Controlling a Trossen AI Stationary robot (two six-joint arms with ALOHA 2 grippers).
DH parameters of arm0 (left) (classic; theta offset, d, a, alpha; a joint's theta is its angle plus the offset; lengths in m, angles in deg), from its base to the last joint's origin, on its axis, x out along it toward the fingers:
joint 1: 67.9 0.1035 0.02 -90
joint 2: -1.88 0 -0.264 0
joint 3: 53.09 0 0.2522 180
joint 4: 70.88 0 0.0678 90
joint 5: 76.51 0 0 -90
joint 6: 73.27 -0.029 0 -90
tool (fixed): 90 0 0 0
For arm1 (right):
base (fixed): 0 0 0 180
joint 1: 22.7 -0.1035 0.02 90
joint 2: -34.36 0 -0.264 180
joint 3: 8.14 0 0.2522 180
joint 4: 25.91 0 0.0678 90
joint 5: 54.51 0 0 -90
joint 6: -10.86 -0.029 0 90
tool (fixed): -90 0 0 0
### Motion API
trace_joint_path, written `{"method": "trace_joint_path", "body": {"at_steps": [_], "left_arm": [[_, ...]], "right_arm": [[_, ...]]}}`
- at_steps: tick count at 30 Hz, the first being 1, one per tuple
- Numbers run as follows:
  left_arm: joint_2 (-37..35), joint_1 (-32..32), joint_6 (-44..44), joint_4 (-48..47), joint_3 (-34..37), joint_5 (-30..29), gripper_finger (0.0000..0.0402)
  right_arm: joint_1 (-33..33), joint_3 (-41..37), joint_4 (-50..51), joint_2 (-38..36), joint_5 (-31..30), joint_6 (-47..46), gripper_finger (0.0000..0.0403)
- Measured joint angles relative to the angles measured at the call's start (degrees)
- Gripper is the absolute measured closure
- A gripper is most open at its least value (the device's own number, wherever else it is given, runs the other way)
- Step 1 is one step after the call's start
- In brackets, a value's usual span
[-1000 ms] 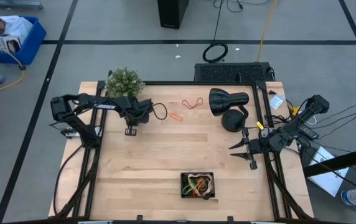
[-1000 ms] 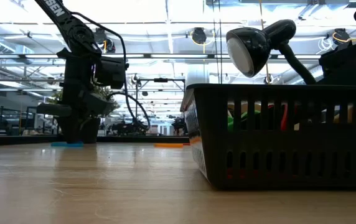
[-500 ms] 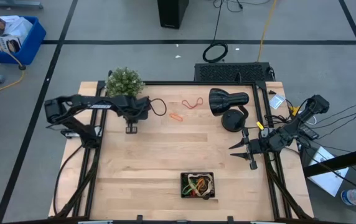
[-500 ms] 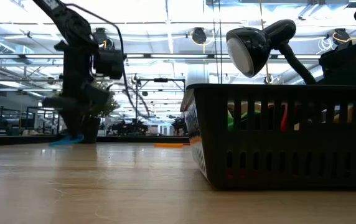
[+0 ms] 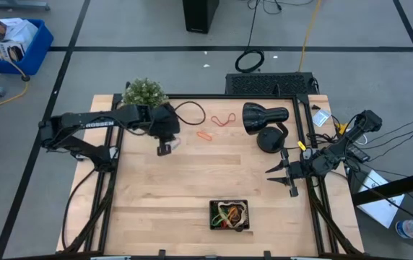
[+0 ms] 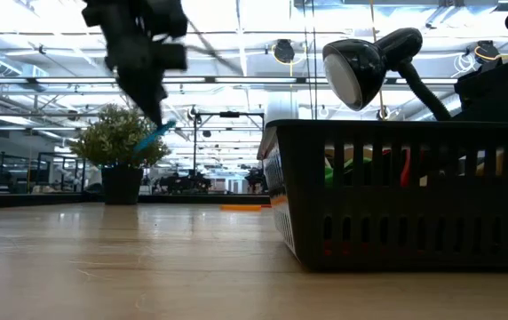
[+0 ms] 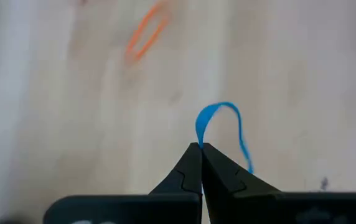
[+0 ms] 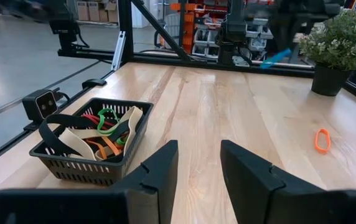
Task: Pick and place rubber bands into bin
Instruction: Put the blue rubber band into the black bin
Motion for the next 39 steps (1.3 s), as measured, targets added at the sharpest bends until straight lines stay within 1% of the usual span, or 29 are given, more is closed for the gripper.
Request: {"method": "trace_joint_path", "body": {"at_steps": [3, 6, 8, 11, 14, 16, 19, 25, 28, 30, 37, 39], "left_arm": [[-0.2, -3.7, 1.5, 5.9, -1.9, 4.3, 0.0400], [-0.1, -8.2, 1.4, 12.6, -2.2, 7.1, 0.0400], [-0.1, -11.3, 1.8, 18.7, -2.2, 8.2, 0.0399], [-0.2, -16.0, 2.0, 26.4, -2.3, 7.9, 0.0400], [1.0, -20.4, 1.2, 33.1, -2.3, 4.9, 0.0399], [2.3, -22.8, 1.1, 37.3, -2.3, 3.9, 0.0399], [5.4, -25.9, 0.9, 43.5, -2.4, 3.6, 0.0399], [15.0, -30.7, -0.6, 57.6, -2.3, 3.2, 0.0399], [19.7, -32.3, -0.3, 63.3, -2.3, 5.2, 0.0397], [22.5, -33.1, -0.3, 66.0, -2.3, 6.2, 0.0399], [31.8, -34.4, 2.4, 73.2, -2.3, 6.6, 0.0398], [33.6, -34.5, 2.5, 73.8, -2.3, 6.7, 0.0399]], "right_arm": [[0.0, 0.0, -0.2, 0.0, 0.0, 0.0, 0.0286], [0.0, 0.0, -0.3, 0.0, 0.0, 0.0, 0.0287], [0.0, 0.0, -0.3, 0.0, 0.0, 0.0, 0.0286], [0.0, 0.0, -0.5, 0.0, 0.0, 0.0, 0.0287], [0.0, 0.0, -0.8, 0.0, 0.0, 0.0, 0.0286], [0.0, 0.0, -0.8, 0.0, 0.0, 0.0, 0.0287], [0.0, 0.0, -0.9, 0.0, 0.0, 0.0, 0.0286], [0.0, 0.0, -1.0, 0.0, 0.0, 0.0, 0.0287], [0.0, 0.0, -1.0, 0.0, 0.0, 0.0, 0.0286], [0.0, 0.0, -1.0, 0.0, 0.0, 0.0, 0.0287], [0.0, 0.0, -0.9, 0.0, 0.0, 0.0, 0.0286], [0.0, 0.0, -0.9, 0.0, 0.0, -0.3, 0.0286]]}}
